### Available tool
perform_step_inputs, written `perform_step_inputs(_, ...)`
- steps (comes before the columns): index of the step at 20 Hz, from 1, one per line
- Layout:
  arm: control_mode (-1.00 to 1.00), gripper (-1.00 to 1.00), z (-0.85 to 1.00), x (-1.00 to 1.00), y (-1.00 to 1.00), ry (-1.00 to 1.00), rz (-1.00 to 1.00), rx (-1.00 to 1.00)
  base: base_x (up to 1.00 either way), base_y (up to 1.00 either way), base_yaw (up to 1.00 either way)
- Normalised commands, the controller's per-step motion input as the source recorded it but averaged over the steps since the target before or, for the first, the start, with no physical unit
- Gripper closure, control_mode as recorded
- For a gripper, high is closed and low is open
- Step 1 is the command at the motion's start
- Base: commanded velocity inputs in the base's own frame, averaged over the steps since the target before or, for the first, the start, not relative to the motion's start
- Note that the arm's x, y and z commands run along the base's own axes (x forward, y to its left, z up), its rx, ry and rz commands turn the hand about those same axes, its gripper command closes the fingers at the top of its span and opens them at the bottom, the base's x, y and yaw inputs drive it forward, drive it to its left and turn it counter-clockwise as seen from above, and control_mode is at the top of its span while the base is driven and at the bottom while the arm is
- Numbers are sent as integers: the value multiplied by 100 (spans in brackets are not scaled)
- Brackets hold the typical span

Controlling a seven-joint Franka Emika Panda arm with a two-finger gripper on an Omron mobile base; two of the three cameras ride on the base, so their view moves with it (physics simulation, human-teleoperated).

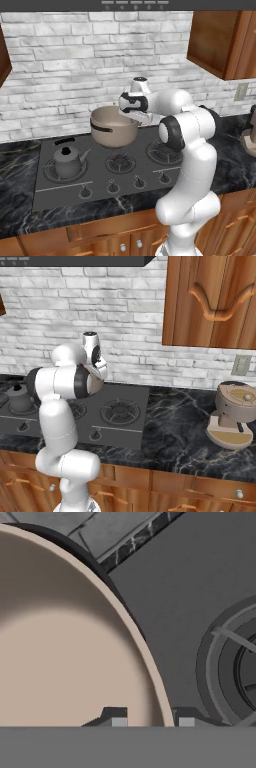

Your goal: Pick the kettle from the cabinet and place it on a stove burner. Then pick the pot from the counter and place it on another stove burner. Finally, turn both burners on.

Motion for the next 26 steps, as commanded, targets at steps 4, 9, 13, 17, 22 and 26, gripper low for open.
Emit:
perform_step_inputs(4, -100, -100, -2, 32, 31, 0, 4, 0, 0, 0, 0)
perform_step_inputs(9, -100, -100, 0, 17, 30, 0, 6, 0, 0, 0, 0)
perform_step_inputs(13, -100, -100, 3, 2, 37, 0, 7, -6, 0, 0, 0)
perform_step_inputs(17, -100, -100, 9, 0, 31, 0, 5, -9, 0, 0, 0)
perform_step_inputs(22, -100, -100, 7, 0, 20, 0, 3, -7, 0, 0, 0)
perform_step_inputs(26, -100, -100, 9, 0, 0, 0, 5, 0, 0, 0, 0)
